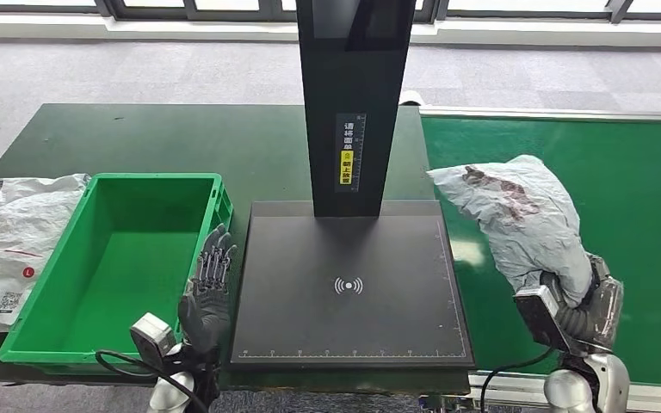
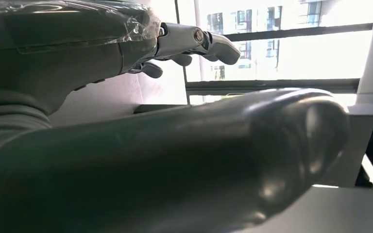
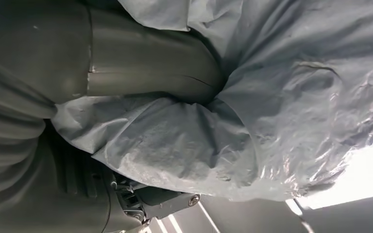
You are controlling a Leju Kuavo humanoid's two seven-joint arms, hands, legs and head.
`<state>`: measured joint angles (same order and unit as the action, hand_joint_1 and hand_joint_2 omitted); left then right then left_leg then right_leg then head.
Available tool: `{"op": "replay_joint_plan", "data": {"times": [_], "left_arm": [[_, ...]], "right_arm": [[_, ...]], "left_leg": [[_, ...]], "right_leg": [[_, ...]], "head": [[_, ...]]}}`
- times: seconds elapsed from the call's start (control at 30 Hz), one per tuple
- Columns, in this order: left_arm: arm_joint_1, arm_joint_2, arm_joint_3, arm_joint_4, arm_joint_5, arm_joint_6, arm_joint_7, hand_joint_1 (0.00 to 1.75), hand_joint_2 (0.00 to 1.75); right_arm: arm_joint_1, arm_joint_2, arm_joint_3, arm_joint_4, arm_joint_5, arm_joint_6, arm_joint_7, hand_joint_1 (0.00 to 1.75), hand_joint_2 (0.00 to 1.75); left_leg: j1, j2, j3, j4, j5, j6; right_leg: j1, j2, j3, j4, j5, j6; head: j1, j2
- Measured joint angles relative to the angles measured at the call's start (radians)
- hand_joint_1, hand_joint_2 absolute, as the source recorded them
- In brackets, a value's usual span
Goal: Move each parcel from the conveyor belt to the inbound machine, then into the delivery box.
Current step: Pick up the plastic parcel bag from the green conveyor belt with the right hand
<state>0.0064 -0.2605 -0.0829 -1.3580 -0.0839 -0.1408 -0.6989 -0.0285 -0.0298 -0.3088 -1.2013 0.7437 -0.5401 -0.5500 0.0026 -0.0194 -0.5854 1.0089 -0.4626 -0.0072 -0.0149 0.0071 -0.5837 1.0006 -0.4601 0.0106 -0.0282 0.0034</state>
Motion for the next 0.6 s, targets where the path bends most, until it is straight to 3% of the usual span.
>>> {"op": "replay_joint_plan", "data": {"times": [0.27,0.6], "left_arm": [[-0.002,0.001,0.0,-0.001,0.013,-0.009,-0.002,0.0,0.0],[-0.002,0.002,0.0,-0.001,0.013,-0.01,-0.002,0.0,0.0]], "right_arm": [[0.148,0.048,0.233,-0.3,0.13,-0.075,0.066,1.75,1.75],[0.179,0.049,0.29,-0.382,0.127,-0.085,0.079,1.75,1.75]], "left_leg": [[0.0,0.0,0.0,0.0,0.0,0.0],[0.0,0.0,0.0,0.0,0.0,0.0]], "right_leg": [[0.0,0.0,-0.001,0.0,-0.001,0.0],[0.0,-0.001,0.0,-0.001,-0.001,0.0]], "head": [[0.0,0.0],[0.0,0.0]]}}
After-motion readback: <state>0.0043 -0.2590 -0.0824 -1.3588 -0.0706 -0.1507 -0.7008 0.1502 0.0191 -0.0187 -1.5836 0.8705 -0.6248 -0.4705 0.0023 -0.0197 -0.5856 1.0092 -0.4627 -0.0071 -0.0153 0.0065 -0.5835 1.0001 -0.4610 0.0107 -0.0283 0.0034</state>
